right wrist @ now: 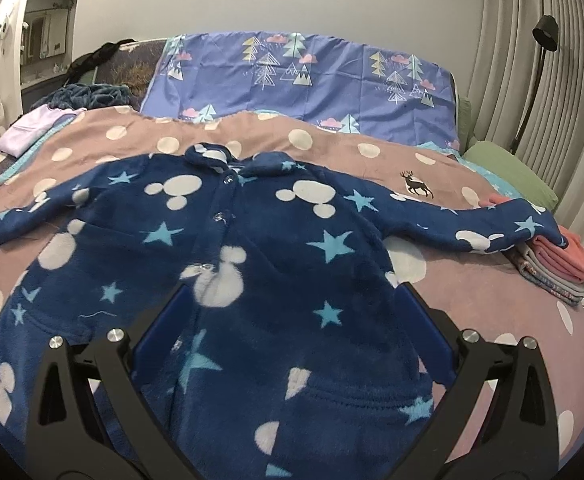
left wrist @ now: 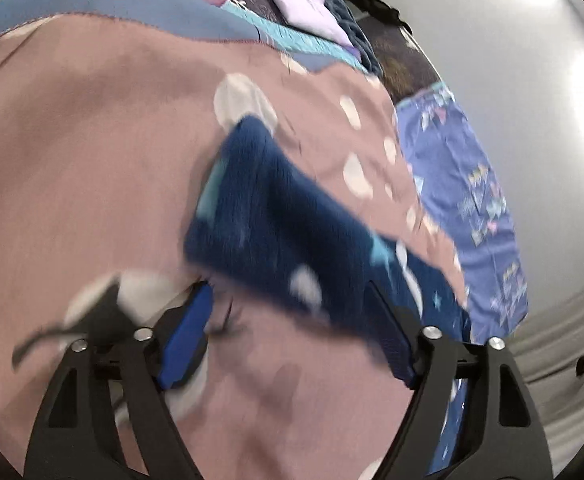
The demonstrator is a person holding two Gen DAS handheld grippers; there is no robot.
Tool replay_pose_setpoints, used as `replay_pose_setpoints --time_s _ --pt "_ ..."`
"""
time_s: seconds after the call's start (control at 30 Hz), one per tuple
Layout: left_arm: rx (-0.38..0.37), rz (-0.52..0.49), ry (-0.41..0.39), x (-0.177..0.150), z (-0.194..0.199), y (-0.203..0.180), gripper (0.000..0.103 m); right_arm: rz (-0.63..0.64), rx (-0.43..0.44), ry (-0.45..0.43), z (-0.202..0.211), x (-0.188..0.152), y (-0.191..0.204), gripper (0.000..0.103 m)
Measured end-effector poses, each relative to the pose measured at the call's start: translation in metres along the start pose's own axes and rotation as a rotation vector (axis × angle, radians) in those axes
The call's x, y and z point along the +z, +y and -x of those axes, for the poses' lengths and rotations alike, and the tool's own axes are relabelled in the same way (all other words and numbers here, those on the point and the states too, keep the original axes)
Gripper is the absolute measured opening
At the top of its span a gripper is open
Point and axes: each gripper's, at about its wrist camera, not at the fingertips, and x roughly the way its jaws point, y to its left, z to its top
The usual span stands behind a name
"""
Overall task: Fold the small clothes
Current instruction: 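Grasp the robe sleeve cuff with the left gripper and lift it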
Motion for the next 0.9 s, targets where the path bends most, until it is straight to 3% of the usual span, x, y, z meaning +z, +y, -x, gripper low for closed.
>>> replay_pose_setpoints --time_s 0.07,0.1,0.13,0.2,0.27,0.47,0.63,0.7,0.77,0.83,0.9 --pt "0.044 -0.013 -0.016 0.009 -0.009 -0.010 0.079 -0.006 -0.001 0.012 -0.008 0.002 0.001 0.101" --pt "0.054 -0.027 -0.024 0.012 -0.012 -0.014 0.068 -0.013 0.001 0.014 -0.010 0.003 0.000 0.101" --pt "0.059 -0.039 -0.021 0.017 -0.015 -0.017 0.035 -0.019 0.003 0.013 -0.012 0.004 0.000 0.101" --pt "0.020 -0.027 0.012 0.024 -0.022 -0.028 0.008 -0.022 0.004 0.005 -0.015 0.008 -0.001 0.101" --pt "0.002 -0.057 -0.016 0.027 -0.016 -0.051 0.008 -0.011 -0.001 -0.006 -0.018 0.011 -0.003 0.101" --pt "-0.130 -0.389 -0.046 0.008 -0.003 -0.208 0.008 -0.038 -0.003 -0.020 -0.027 0.017 -0.020 0.101" --pt "-0.288 -0.661 0.038 -0.069 -0.017 -0.337 0.008 -0.121 -0.005 -0.016 -0.035 0.015 -0.052 0.101" --pt "-0.361 -0.773 0.128 -0.124 -0.034 -0.379 0.009 -0.147 -0.022 -0.020 -0.036 0.013 -0.066 0.101" --pt "-0.395 -0.845 0.206 -0.172 -0.049 -0.398 0.018 -0.163 -0.053 -0.018 -0.038 0.009 -0.080 0.101" --pt "-0.390 -0.901 0.269 -0.216 -0.063 -0.402 0.066 -0.158 -0.083 -0.008 -0.040 0.005 -0.092 0.101" --pt "-0.361 -0.969 0.301 -0.255 -0.069 -0.397 0.071 -0.141 -0.091 0.007 -0.042 0.000 -0.100 0.101"
